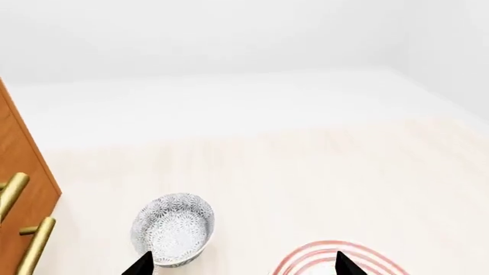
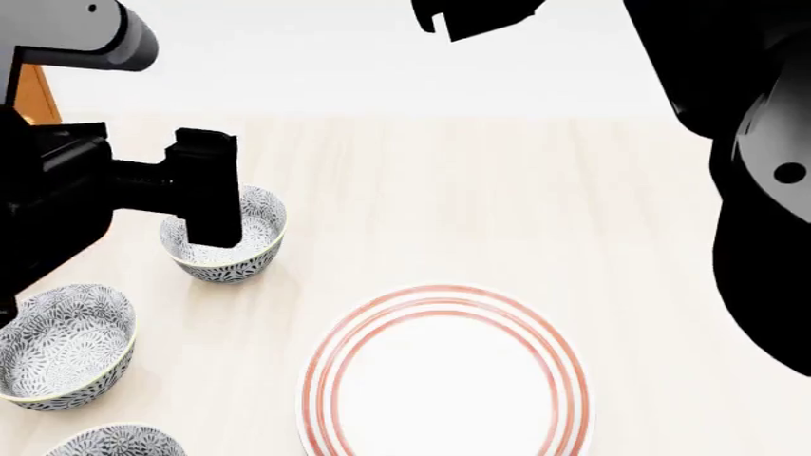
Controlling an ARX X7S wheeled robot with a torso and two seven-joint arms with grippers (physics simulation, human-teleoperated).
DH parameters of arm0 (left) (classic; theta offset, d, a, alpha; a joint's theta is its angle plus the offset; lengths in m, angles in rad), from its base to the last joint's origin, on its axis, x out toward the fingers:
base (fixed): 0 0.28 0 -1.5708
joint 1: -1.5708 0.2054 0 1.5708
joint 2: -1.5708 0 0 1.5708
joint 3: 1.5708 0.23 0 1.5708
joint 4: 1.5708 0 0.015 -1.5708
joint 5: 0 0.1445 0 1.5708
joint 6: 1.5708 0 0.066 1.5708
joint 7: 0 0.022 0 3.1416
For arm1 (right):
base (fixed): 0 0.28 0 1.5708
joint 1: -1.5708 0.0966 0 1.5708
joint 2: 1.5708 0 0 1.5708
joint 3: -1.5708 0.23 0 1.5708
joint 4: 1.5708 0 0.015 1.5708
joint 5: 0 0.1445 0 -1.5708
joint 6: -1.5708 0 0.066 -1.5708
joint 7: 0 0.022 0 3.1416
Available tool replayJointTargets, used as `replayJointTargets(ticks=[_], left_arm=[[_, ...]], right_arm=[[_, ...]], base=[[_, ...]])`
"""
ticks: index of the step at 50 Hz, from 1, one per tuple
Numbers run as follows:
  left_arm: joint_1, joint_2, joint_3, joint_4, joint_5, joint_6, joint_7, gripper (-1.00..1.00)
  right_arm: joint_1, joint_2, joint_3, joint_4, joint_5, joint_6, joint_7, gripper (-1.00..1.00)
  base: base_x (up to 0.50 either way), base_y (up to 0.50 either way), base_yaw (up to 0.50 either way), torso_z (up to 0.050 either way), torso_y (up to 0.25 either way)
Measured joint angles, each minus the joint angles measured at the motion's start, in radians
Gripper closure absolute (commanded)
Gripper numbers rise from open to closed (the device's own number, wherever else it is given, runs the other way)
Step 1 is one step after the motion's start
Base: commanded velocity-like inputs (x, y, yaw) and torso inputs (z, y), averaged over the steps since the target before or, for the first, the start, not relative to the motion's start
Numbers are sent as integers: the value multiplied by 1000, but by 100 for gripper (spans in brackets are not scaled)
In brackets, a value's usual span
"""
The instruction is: Put the bowl at the front on the plate.
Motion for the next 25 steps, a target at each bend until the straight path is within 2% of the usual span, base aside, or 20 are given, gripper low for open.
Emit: replayJointTargets(ticks=[25], left_arm=[[97,-28,80,-20,-25,18,11,-100]], right_arm=[[-3,8,-17,-4,-10,-16,-15,-100]], base=[[0,0,0,0,0]])
